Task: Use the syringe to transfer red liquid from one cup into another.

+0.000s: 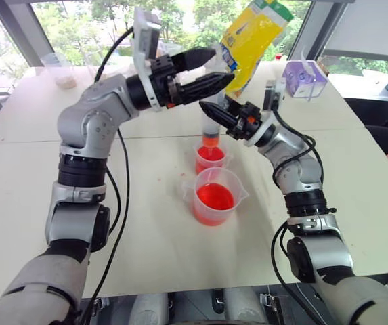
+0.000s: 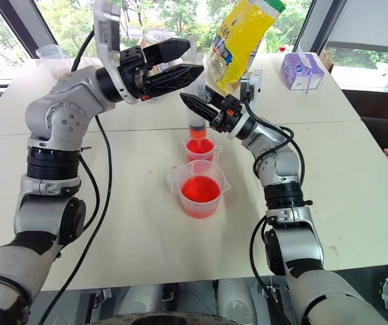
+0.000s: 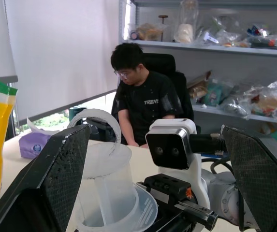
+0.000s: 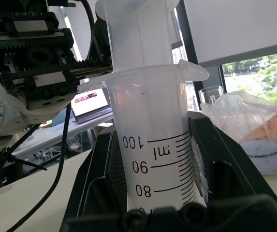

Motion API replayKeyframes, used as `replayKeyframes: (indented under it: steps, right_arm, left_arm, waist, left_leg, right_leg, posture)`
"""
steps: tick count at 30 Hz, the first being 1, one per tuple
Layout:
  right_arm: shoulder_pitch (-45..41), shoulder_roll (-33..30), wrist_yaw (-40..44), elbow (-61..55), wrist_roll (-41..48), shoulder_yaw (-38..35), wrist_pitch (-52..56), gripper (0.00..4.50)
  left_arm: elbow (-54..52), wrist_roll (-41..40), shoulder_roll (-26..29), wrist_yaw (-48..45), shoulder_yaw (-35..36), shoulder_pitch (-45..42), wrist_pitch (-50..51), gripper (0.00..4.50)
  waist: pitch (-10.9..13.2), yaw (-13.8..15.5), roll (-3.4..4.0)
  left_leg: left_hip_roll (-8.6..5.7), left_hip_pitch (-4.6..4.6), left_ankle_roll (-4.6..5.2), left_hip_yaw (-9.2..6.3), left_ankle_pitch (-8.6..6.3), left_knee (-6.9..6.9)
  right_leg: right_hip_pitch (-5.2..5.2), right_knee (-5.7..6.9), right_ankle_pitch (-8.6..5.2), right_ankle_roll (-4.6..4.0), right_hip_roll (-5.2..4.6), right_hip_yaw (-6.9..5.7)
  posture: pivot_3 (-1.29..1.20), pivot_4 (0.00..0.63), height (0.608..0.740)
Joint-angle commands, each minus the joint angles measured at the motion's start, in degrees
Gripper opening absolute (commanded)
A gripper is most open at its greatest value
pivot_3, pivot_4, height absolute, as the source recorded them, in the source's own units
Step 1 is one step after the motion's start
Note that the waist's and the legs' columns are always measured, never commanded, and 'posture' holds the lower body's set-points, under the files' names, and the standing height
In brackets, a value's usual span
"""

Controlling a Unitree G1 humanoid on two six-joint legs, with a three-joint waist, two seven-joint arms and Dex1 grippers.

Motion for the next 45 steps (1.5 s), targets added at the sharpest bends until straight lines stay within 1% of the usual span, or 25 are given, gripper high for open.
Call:
replayKeyframes:
  steps: [1,2,5,12,13,30,45]
  right_arm:
    - [-1.19,0.31,0.35,-2.75,0.13,-0.47,-0.61,1.38]
    - [-1.21,0.34,0.42,-2.71,0.04,-0.45,-0.63,1.38]
    - [-1.32,0.49,0.60,-2.37,-0.34,-0.48,-0.77,1.38]
    - [-1.53,0.59,0.97,-2.34,-0.83,-0.72,-0.86,1.38]
    - [-1.59,0.57,1.03,-2.44,-0.83,-0.77,-0.81,1.38]
    - [-3.64,-1.03,0.18,-5.66,0.54,-2.70,0.81,1.38]
    - [-5.20,-1.45,-1.16,-8.72,2.39,-4.23,4.14,1.38]
  left_arm:
    - [-0.51,0.39,-1.10,-0.36,-0.40,-1.93,-0.25,4.44]
    - [-0.24,0.62,-1.35,-0.35,-0.42,-2.14,-0.29,4.44]
    - [0.92,1.34,-1.99,-0.54,-0.58,-2.68,-0.30,3.64]
    - [1.16,2.60,-2.39,-1.49,-0.95,-2.51,-0.26,0.20]
    - [1.30,2.91,-2.43,-1.55,-0.99,-2.45,-0.37,0.10]
    - [2.02,6.77,-2.54,-3.74,-2.65,0.49,-1.57,0.10]
    - [1.64,7.66,-2.63,-4.35,-3.80,2.74,-0.60,0.10]
  waist:
    - [0.00,0.00,0.00]
    - [0.00,-0.01,0.00]
    - [0.00,-0.02,0.00]
    - [0.00,-0.11,0.00]
    - [0.00,-0.08,0.00]
    - [0.00,-0.03,0.00]
    - [0.01,0.00,0.00]
  left_leg:
    - [0.00,0.00,0.00,0.00,0.00,0.00]
    - [0.00,0.00,0.00,0.00,0.00,0.00]
    - [-0.01,0.00,0.00,0.00,0.00,0.00]
    - [0.00,0.00,0.00,-0.01,0.00,0.00]
    - [0.00,0.00,0.00,-0.01,0.00,0.00]
    - [-0.01,0.00,0.00,0.00,0.00,0.00]
    - [-0.02,-0.02,0.01,-0.02,0.00,0.01]
  right_leg:
    - [0.00,0.00,0.00,0.00,0.00,0.00]
    - [0.00,0.00,0.00,0.00,0.00,0.00]
    - [0.00,0.00,0.00,0.00,0.00,0.00]
    - [0.00,0.01,0.00,0.00,0.01,0.00]
    - [0.00,0.01,0.00,0.00,0.01,0.00]
    - [0.00,0.00,0.00,0.00,-0.01,0.00]
    - [0.00,0.00,0.00,0.00,-0.02,-0.01]
  posture:
    - [0.00,0.150,0.740]
    - [0.00,0.150,0.740]
    - [0.00,0.150,0.740]
    - [0.00,0.150,0.740]
    - [0.00,0.150,0.740]
    - [0.00,0.150,0.740]
    - [0.00,0.150,0.740]
